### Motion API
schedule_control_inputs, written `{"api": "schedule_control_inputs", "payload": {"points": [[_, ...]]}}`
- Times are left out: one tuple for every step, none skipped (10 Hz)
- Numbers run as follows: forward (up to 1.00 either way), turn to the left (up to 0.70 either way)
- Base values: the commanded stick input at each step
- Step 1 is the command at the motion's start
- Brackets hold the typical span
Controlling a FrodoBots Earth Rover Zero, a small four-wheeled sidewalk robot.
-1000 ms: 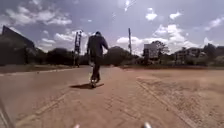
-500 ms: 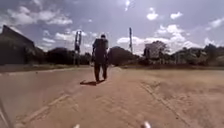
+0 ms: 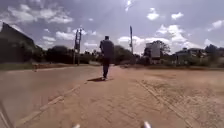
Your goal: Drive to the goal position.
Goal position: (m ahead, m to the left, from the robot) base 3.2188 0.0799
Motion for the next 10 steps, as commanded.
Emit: {"api": "schedule_control_inputs", "payload": {"points": [[0.5, 0.0], [0.5, 0.0], [0.5, 0.0], [0.5, 0.0], [0.5, 0.0], [0.5, 0.0], [0.5, 0.0], [0.5, 0.0], [0.5, 0.0], [0.5, 0.0]]}}
